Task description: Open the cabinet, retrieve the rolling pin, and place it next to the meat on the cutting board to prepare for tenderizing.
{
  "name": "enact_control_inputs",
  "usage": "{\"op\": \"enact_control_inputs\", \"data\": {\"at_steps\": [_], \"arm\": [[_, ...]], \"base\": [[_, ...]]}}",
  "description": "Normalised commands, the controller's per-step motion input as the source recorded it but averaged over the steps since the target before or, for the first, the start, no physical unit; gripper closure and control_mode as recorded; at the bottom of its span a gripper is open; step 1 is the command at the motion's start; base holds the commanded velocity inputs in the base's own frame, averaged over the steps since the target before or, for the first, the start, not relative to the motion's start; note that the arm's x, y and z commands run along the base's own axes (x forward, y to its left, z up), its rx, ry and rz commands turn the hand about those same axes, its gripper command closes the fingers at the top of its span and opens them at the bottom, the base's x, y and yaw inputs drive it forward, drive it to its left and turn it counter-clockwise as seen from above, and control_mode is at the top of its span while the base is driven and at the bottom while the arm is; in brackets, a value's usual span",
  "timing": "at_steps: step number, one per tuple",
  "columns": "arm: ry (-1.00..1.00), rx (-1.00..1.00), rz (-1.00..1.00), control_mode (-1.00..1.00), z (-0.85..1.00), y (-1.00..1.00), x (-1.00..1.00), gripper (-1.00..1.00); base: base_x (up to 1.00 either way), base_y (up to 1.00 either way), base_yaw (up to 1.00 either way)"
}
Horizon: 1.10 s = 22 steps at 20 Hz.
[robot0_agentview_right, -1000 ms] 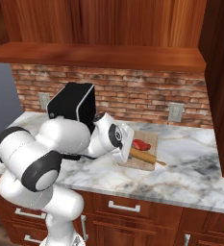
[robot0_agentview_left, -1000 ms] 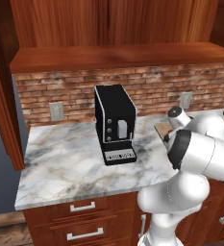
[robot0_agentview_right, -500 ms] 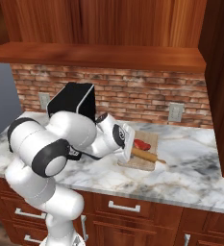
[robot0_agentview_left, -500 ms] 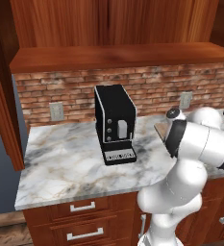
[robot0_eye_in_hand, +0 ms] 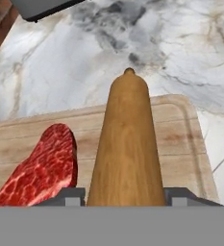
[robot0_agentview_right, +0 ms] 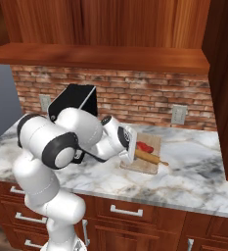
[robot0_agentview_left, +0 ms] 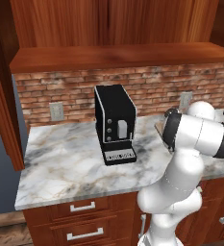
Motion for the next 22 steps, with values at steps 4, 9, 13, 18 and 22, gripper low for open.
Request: {"op": "enact_control_inputs", "data": {"at_steps": [4, 9, 13, 18, 22], "arm": [[0.00, 0.04, 0.05, -1.00, -0.20, -0.01, 0.14, -1.00], [-0.05, 0.02, 0.02, -1.00, -0.02, 0.00, -0.05, -1.00], [-0.10, 0.00, 0.00, -1.00, 0.10, 0.14, -0.37, -1.00], [-0.13, 0.00, 0.00, -1.00, 0.27, 0.25, -0.41, -1.00], [-0.19, 0.00, 0.00, -1.00, 0.46, 0.32, -0.53, -1.00]], "base": [[0.00, 0.00, 0.00], [0.00, 0.00, 0.00], [0.00, 0.00, 0.00], [0.00, 0.00, 0.00], [0.00, 0.00, 0.00]]}}
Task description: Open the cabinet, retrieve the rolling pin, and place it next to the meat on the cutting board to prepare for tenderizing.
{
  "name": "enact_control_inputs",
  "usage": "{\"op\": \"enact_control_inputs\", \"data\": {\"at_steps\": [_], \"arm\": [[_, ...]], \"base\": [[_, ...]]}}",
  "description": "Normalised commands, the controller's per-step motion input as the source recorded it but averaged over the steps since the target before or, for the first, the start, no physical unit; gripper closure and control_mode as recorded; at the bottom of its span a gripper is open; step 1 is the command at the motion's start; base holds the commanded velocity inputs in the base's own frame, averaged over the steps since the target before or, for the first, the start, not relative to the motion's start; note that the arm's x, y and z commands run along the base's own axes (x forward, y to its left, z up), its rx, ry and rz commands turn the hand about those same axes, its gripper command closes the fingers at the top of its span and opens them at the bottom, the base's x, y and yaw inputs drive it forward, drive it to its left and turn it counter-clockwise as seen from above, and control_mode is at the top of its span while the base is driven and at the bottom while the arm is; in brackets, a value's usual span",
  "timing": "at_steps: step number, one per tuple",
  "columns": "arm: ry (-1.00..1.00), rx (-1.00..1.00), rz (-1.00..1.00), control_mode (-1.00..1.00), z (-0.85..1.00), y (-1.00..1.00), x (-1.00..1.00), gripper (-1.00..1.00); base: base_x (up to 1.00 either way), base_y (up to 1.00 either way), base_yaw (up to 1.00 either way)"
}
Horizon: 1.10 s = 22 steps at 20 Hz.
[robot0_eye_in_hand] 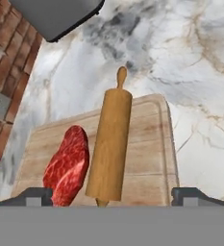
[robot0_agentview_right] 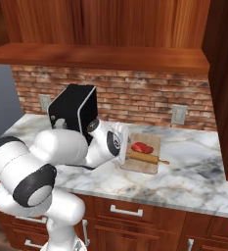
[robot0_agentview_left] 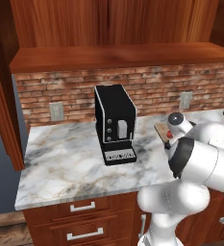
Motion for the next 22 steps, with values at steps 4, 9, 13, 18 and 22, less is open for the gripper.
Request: {"op": "enact_control_inputs", "data": {"at_steps": [4, 9, 13, 18, 22], "arm": [[-0.14, 0.00, 0.00, -1.00, 0.74, 0.17, -0.15, -1.00], [-0.09, -0.02, 0.00, -1.00, 0.79, 0.13, -0.25, -1.00], [0.00, 0.00, 0.00, -1.00, 0.63, 0.07, -0.29, -1.00], [0.00, 0.00, 0.00, -1.00, 0.54, 0.20, -0.53, -1.00], [-0.03, 0.00, 0.00, -1.00, 0.47, 0.26, -0.72, -1.00]], "base": [[0.00, 0.00, 0.00], [0.00, 0.00, 0.00], [0.00, 0.00, 0.00], [0.00, 0.00, 0.00], [0.00, 0.00, 0.00]]}}
